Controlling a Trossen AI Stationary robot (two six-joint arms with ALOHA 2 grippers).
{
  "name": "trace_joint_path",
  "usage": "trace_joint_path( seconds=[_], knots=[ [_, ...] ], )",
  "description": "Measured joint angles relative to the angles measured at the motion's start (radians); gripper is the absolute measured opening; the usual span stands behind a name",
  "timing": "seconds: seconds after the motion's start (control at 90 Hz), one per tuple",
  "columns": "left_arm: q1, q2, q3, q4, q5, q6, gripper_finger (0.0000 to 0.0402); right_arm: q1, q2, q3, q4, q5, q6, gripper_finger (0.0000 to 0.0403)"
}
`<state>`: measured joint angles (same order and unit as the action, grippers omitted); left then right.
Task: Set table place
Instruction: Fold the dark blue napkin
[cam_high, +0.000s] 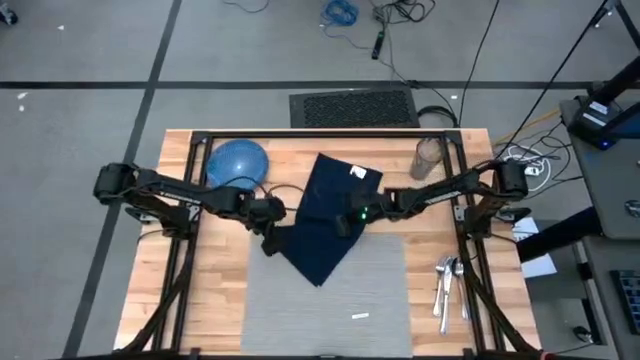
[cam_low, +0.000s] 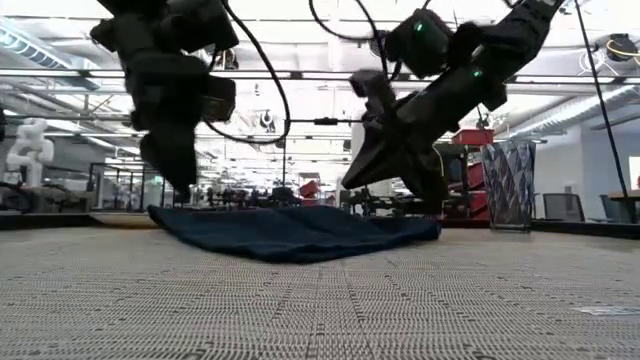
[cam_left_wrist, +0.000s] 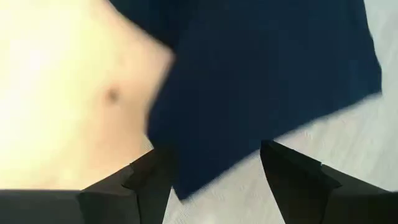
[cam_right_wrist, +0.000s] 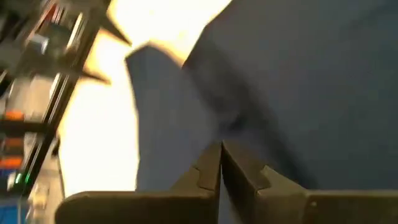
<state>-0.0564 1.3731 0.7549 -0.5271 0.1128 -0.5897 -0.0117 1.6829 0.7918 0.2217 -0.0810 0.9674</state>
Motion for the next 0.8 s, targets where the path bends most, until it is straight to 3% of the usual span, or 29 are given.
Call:
trace_joint_path(
  seconds=[0.411, 0.8],
  knots=[
    [-0.197, 0.0, -0.106, 0.041, -0.141, -0.272, 0.0221, 0.074, 0.0, 0.006, 0.018, 0.031, 0.038, 0.0],
    [-0.258, 0.013, -0.128, 0.042, -0.334, -0.472, 0.0221, 0.126, 0.0, 0.111, -0.138, 0.113, -0.083, 0.0]
  ],
)
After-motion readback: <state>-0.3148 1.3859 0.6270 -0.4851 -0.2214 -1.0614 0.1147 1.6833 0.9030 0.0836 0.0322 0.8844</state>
